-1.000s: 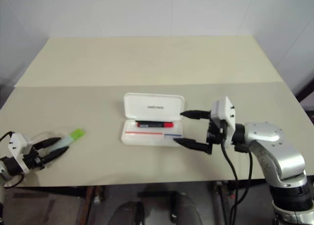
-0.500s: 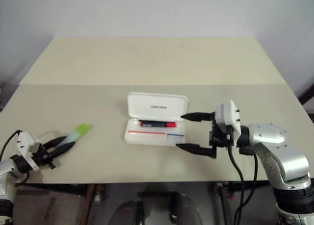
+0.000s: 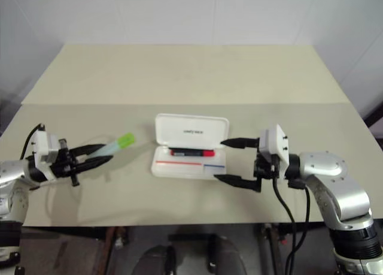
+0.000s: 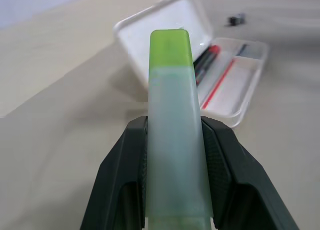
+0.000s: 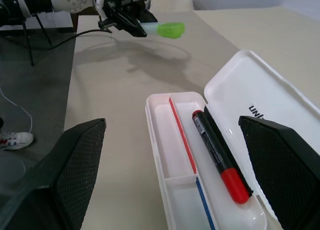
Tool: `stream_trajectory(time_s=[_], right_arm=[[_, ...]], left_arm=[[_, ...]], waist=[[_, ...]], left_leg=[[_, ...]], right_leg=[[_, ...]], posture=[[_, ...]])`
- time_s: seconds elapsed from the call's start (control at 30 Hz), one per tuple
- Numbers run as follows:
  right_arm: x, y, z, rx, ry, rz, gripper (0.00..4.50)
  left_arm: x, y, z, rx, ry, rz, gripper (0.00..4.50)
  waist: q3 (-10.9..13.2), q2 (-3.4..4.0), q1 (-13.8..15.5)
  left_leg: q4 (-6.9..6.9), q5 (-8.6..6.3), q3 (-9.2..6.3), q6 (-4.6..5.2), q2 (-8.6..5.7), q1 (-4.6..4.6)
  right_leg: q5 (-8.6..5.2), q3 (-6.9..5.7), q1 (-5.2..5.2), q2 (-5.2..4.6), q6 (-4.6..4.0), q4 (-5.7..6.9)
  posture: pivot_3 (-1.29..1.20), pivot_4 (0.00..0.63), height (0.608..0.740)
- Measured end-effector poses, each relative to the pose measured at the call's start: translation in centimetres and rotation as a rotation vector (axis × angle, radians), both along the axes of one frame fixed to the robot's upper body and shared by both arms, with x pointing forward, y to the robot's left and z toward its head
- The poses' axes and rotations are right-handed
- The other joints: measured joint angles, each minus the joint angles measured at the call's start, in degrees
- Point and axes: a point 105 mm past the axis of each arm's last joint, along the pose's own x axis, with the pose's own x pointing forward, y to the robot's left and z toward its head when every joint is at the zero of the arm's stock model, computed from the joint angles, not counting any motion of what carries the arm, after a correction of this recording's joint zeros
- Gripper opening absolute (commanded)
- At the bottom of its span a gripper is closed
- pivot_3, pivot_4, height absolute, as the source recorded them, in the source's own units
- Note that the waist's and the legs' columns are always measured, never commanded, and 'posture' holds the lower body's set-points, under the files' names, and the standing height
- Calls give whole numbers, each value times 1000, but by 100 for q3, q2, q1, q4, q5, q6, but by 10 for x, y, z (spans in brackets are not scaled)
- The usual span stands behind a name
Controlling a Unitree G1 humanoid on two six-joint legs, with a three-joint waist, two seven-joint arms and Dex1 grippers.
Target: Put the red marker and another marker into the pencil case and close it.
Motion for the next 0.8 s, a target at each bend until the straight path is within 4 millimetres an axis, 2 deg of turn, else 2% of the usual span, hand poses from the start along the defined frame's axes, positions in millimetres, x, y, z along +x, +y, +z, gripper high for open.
stream_trajectory(time_s=[0.17,0.37,0.57,0.8], right_arm=[[0,-2,-3,8,2,-32,4500],[-9,-3,-3,15,-16,-71,4500],[-14,-6,-5,21,-5,-119,4500],[-19,-5,-2,29,-14,-152,4500]], left_arm=[[10,-25,1,45,21,-92,1041],[20,-72,-4,69,35,-243,1041],[24,-90,-6,149,37,-296,1041],[26,-97,-14,195,57,-324,1041]], waist=[[0,0,7],[0,-1,56],[0,-1,27],[0,-1,31]], left_leg=[[4,0,2,1,-9,-3],[34,-7,5,-2,-11,-11],[38,-6,-1,-6,-6,-4],[49,-6,-5,-5,-6,-5]], right_leg=[[1,1,-1,27,4,7],[1,6,4,57,5,16],[-2,20,4,68,-1,19],[-2,20,8,68,-1,19]], posture=[[0,150,740],[0,150,740],[0,150,740],[0,150,740]])
